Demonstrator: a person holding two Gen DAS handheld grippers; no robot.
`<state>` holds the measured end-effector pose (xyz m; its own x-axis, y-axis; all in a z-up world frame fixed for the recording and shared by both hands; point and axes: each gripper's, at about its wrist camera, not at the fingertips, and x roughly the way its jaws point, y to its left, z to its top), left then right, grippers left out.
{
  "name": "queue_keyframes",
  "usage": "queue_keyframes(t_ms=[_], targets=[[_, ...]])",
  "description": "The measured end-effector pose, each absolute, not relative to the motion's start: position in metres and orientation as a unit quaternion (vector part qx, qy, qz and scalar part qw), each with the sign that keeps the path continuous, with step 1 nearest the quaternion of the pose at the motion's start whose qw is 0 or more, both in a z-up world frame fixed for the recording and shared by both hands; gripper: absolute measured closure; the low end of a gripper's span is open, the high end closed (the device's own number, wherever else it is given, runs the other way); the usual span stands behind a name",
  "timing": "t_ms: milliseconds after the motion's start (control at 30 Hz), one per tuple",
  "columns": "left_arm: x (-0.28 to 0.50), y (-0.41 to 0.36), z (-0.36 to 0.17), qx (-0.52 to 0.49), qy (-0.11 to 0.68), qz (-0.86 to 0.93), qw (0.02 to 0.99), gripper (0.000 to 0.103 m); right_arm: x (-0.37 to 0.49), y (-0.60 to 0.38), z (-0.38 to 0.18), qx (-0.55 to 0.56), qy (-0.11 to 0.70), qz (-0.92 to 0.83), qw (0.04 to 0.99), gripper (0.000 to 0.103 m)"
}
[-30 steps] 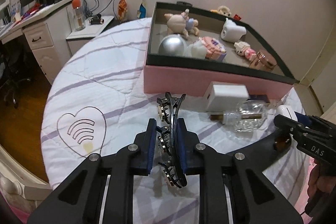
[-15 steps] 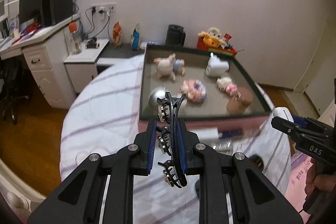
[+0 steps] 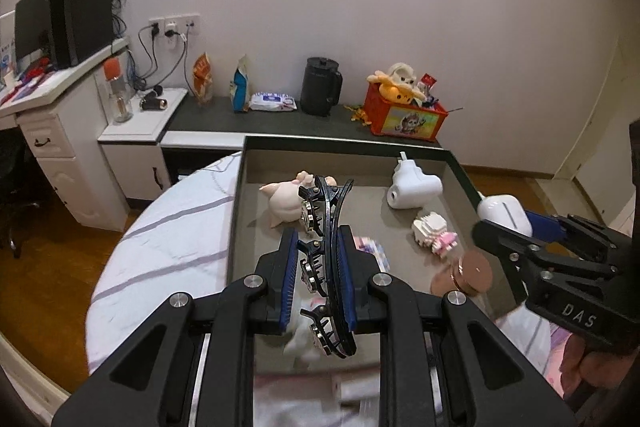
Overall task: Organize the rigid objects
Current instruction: 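Carry the earbud case and hair clip into the tray and open both grippers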
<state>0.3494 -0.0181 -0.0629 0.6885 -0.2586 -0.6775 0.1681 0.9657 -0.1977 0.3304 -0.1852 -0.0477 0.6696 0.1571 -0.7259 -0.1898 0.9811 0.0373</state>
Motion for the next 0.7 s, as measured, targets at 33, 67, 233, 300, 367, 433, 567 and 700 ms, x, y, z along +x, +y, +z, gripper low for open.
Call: queue_keyframes(t_ms=[33,67,233,300,367,433,567,700], targets=[[0.355,-0.02,-0.066,-0.06,0.38,-0.117,0.915,0.084,0.335,-0.185,-0.05,-0.02,0.398,0.095,0.912,0.054],[0.361,-0.022,-0.07,-0.059,0.384,-0.117,0.914,0.084,0.342,-0.184,-0.053,-0.019,0.401,0.096,0.911,0.054],[0.387,-0.028,-0.089,-0.058,0.403,-0.113,0.906,0.084,0.372,-0.179,-0.069,-0.018,0.42,0.097,0.902,0.054],[0.395,-0.029,-0.096,-0.058,0.409,-0.109,0.904,0.084,0.381,-0.178,-0.077,-0.018,0.428,0.095,0.898,0.054],[0.401,-0.03,-0.101,-0.056,0.415,-0.107,0.902,0.084,0.388,-0.179,-0.085,-0.016,0.436,0.093,0.895,0.054],[0.407,-0.03,-0.107,-0.052,0.422,-0.103,0.899,0.084,0.396,-0.18,-0.093,-0.012,0.446,0.09,0.891,0.054],[0.414,-0.035,-0.117,-0.042,0.436,-0.101,0.893,0.083,0.405,-0.18,-0.106,-0.014,0.462,0.088,0.883,0.054],[0.414,-0.036,-0.121,-0.027,0.444,-0.085,0.892,0.062,0.405,-0.178,-0.113,-0.02,0.472,0.082,0.877,0.053]])
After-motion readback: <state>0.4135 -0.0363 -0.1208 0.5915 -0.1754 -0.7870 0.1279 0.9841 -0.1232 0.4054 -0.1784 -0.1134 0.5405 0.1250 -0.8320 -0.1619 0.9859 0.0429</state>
